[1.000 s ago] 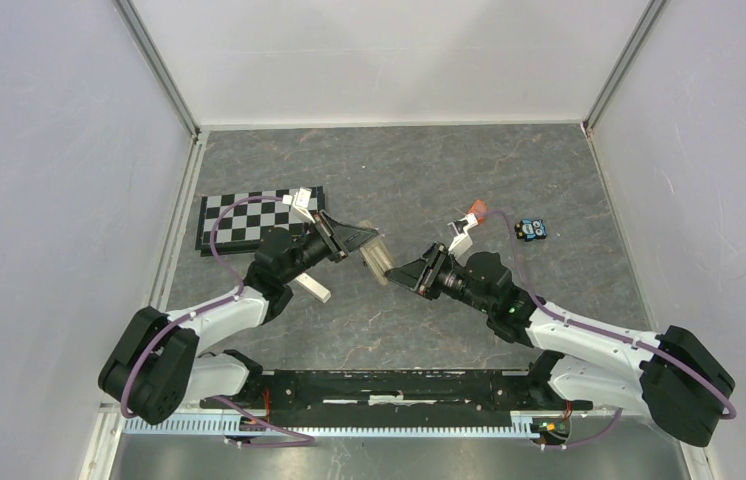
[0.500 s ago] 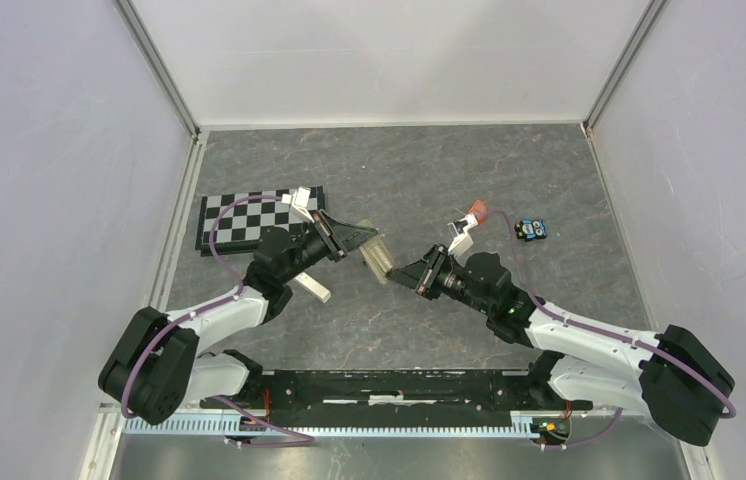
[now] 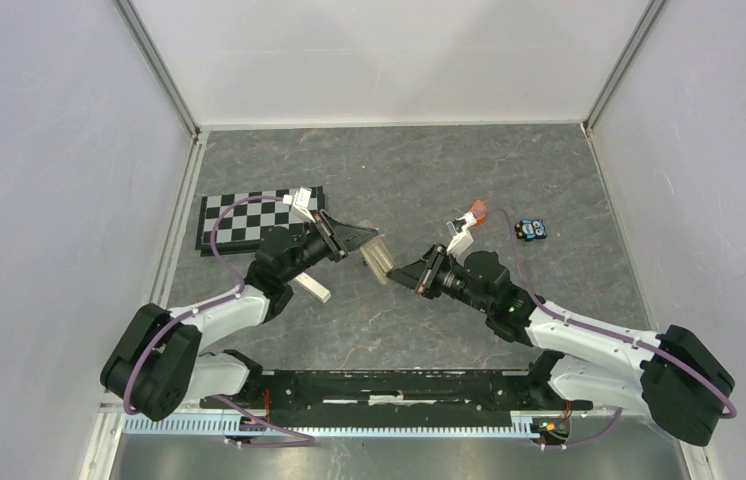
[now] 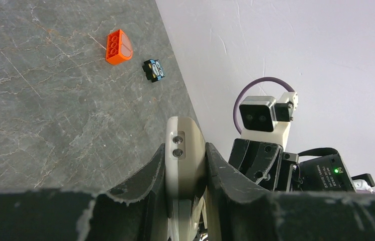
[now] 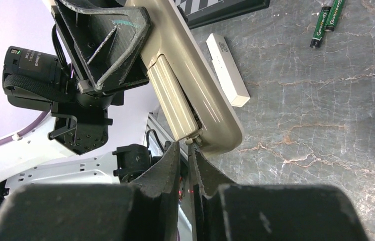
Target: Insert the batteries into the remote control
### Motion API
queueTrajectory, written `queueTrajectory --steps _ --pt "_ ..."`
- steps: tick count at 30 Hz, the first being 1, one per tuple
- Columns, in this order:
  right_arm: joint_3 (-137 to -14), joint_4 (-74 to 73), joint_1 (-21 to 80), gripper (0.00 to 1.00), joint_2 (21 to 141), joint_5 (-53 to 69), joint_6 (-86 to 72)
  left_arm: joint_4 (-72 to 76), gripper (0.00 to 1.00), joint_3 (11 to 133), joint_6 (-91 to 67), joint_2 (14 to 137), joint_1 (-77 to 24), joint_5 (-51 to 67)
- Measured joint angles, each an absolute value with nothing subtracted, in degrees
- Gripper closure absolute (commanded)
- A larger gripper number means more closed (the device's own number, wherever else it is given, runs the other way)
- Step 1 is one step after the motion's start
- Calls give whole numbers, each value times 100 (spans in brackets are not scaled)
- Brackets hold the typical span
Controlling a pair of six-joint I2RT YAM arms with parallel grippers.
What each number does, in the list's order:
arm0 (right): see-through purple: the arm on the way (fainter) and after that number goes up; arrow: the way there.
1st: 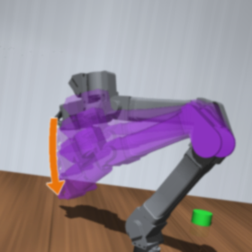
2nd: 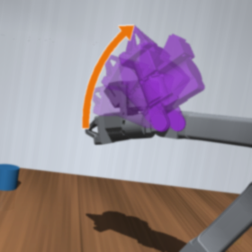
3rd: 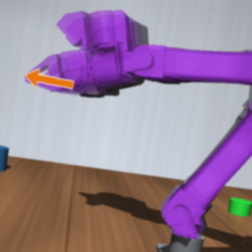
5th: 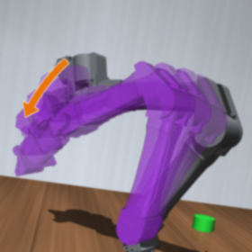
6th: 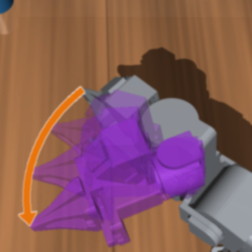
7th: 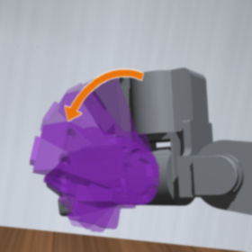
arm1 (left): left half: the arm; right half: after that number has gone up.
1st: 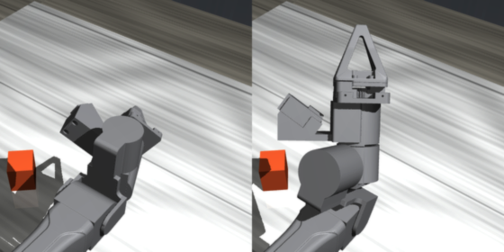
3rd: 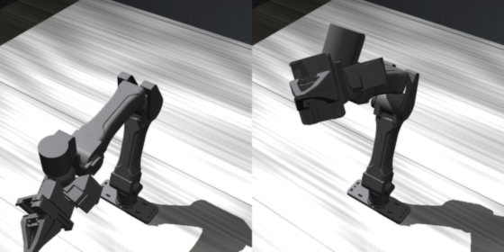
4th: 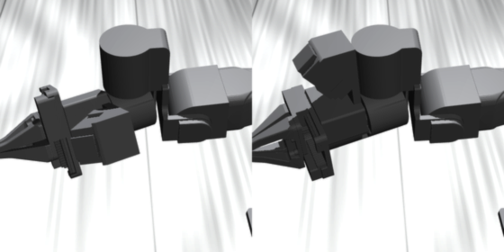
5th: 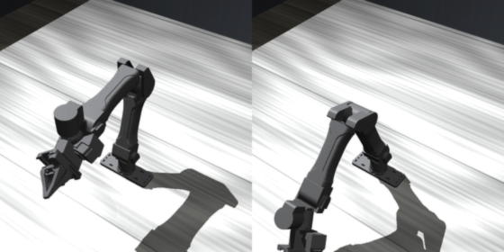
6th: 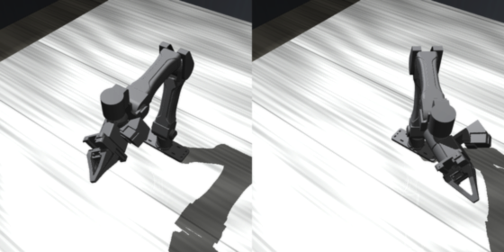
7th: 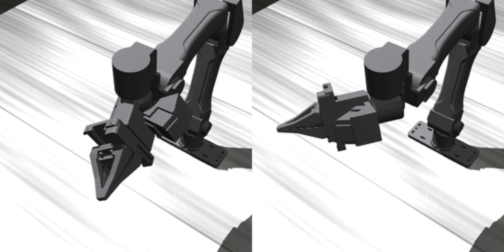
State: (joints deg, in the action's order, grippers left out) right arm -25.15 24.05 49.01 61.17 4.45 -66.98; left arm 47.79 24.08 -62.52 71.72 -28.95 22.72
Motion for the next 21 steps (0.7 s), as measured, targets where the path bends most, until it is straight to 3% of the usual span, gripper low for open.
queueTrajectory --steps 14,21 --pt "-2534 2379 4901 84 6125 429 -6458 4453 98 2504 -6250 7310 -2895 2145" --pt "-2552 2300 4901 73 6171 416 -6460 4359 98 2504 -6254 7363 -2899 2102"
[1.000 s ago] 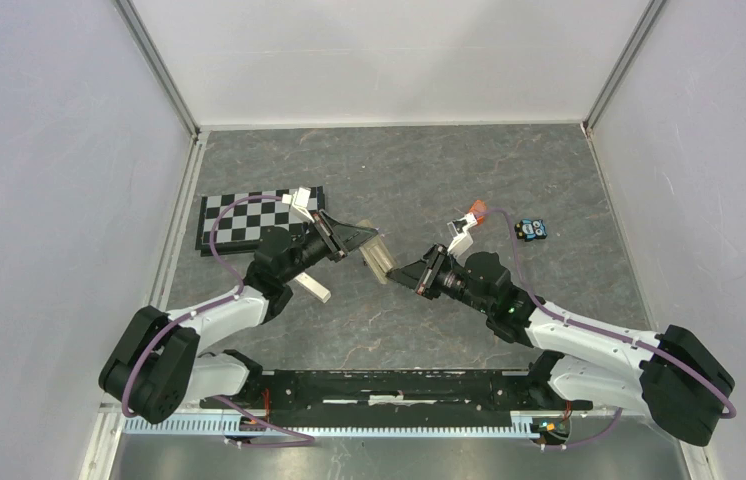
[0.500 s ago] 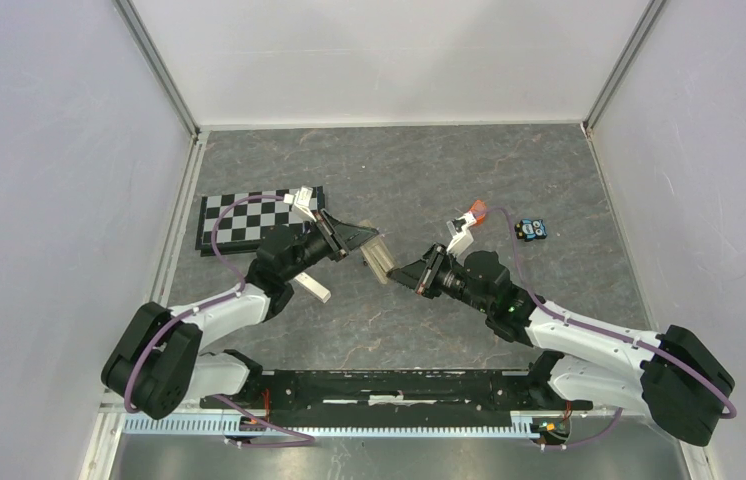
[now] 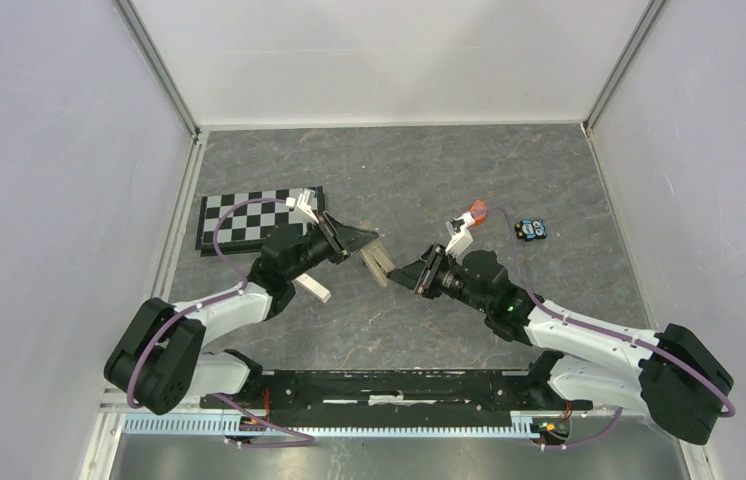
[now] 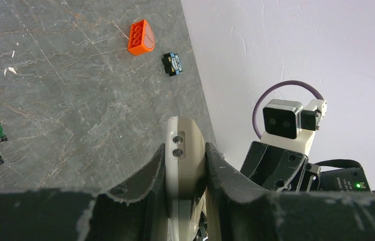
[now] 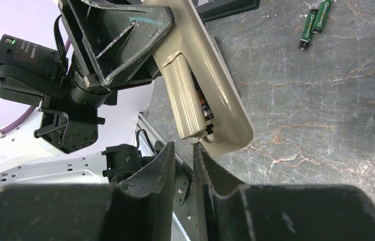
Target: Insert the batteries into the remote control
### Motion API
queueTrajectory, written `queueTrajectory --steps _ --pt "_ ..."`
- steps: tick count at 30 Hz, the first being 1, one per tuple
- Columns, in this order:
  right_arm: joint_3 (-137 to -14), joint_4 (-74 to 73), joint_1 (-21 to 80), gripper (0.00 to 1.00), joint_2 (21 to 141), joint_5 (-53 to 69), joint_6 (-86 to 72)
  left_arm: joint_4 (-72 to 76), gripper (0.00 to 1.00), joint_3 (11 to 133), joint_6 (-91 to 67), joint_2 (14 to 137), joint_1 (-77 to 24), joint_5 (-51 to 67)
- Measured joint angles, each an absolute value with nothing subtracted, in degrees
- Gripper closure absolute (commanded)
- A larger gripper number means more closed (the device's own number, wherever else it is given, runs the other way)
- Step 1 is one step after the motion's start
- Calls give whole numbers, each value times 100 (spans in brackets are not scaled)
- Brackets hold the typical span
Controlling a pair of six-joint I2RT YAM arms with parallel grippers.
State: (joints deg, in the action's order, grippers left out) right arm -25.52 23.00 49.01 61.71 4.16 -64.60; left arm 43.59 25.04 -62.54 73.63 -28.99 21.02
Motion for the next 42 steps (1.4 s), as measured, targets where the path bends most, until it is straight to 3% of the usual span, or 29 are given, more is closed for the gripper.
queueTrajectory --steps 3,10,22,28,30,36,42 --pt "-2552 2250 4901 67 6171 405 -6464 4307 98 2504 -6270 7363 -2899 2102" --pt "-2552 2206 4901 38 6119 405 -6460 4276 98 2504 -6412 7363 -2880 2106" --pt "-2550 2169 4901 35 5966 386 -6519 4390 98 2506 -6766 7363 -2773 2165" --pt "-2550 1887 4901 12 5669 108 -6482 4515 98 2506 -6840 7363 -2744 2298" --pt "-2550 1756 4901 9 5588 -10 -6460 4517 98 2506 -6879 7363 -2744 2318" --pt "-2469 2008 4901 8 5642 -43 -6569 4692 98 2504 -7124 7363 -2738 2469" --pt "-2447 2499 4906 13 5922 -82 -6864 5120 98 2502 -7476 7363 -2738 2615"
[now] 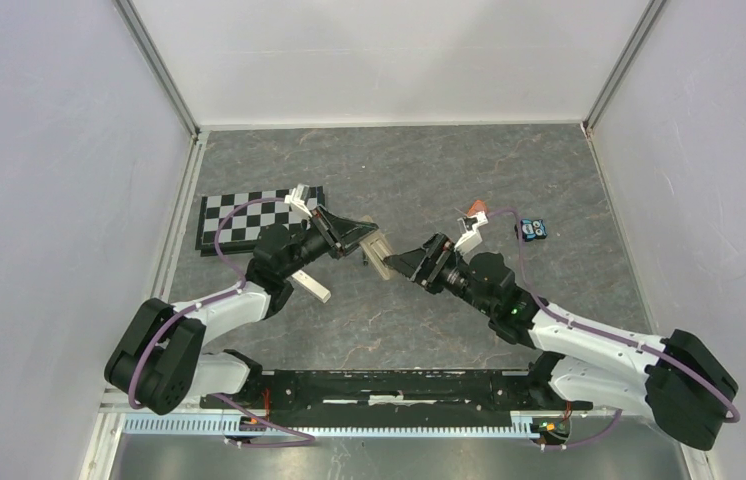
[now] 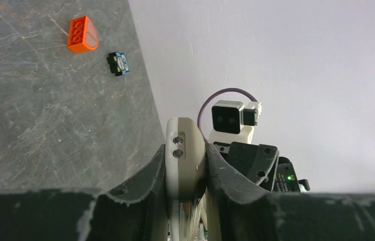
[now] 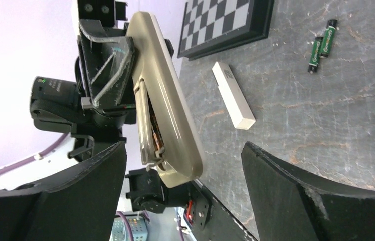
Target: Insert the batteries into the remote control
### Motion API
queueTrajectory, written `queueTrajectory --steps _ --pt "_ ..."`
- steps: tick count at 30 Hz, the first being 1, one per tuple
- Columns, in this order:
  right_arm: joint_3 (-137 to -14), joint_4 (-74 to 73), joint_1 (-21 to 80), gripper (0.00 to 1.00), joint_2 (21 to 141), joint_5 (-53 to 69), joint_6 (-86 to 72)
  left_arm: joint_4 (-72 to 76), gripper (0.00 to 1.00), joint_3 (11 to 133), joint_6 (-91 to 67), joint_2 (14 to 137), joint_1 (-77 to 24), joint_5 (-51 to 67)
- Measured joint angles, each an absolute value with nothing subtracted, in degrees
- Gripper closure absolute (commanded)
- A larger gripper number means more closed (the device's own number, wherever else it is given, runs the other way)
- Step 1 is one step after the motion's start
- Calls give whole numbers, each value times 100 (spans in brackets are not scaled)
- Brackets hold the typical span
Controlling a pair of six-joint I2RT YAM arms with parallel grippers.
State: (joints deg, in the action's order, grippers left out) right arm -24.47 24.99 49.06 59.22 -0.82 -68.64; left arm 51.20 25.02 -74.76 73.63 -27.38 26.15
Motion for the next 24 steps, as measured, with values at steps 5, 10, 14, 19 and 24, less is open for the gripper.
queueTrajectory --steps 5,10,14,19,24 --pt "-2447 2906 4941 22 6047 -272 -7078 5415 98 2491 -7653 7363 -2735 2652" --pt "-2451 3144 4956 34 6248 -338 -7240 5636 98 2449 -7754 7376 -2731 2707" --pt "-2471 3286 5009 40 6447 -355 -7352 5756 98 2366 -7782 7467 -2700 2714" --pt "-2571 3319 5059 41 6641 -364 -7402 5935 98 2226 -7865 7540 -2674 2711" --pt "-2801 3065 5089 37 6689 -397 -7404 6130 98 2206 -7865 7540 -2674 2718"
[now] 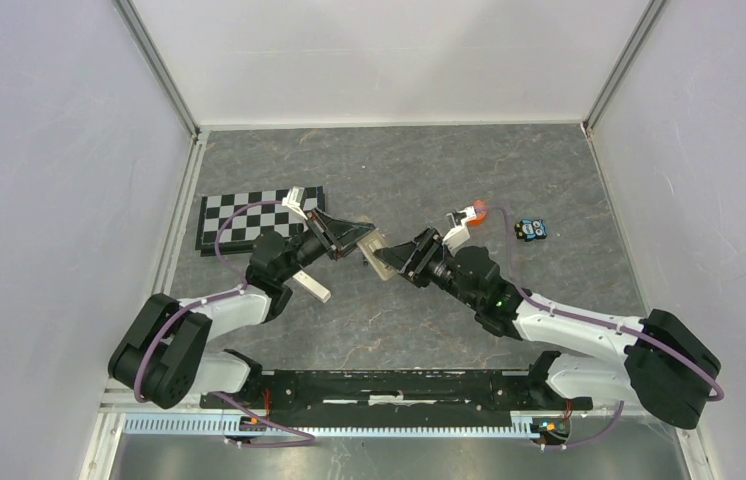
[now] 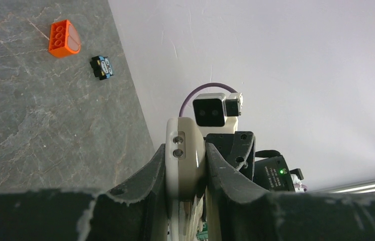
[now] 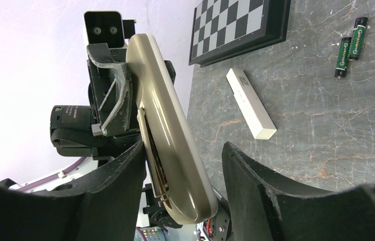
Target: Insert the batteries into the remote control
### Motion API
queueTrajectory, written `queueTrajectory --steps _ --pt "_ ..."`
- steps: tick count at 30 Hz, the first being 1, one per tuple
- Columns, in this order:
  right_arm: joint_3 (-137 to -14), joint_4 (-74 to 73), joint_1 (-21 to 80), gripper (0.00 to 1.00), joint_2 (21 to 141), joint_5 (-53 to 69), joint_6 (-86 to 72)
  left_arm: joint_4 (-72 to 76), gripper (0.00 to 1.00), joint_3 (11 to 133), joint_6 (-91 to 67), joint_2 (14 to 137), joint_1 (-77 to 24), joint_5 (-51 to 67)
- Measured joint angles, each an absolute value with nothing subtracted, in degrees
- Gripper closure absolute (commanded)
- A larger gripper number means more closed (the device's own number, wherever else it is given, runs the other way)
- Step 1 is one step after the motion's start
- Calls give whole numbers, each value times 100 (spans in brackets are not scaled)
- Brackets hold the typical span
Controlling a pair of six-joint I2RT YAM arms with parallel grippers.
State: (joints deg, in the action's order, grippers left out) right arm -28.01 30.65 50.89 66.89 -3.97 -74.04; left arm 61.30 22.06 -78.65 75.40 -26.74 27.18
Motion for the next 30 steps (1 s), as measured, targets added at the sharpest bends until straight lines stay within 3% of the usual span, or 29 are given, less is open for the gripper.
queueTrajectory --steps 4,11,22,24,30 --pt "-2906 2945 5092 33 6724 -414 -7369 6213 98 2206 -7865 7537 -2674 2724" --pt "-2939 2836 5092 17 6724 -469 -7365 6353 98 2204 -7861 7537 -2674 2768" --pt "-2967 2910 5048 14 6724 -458 -7371 6598 98 2185 -7861 7537 -2676 2917" --pt "-2967 2941 5022 16 6724 -451 -7378 6646 98 2178 -7861 7537 -2676 2921" --pt "-2969 3039 4989 40 6781 -292 -7520 6643 98 2169 -7856 7540 -2674 2950"
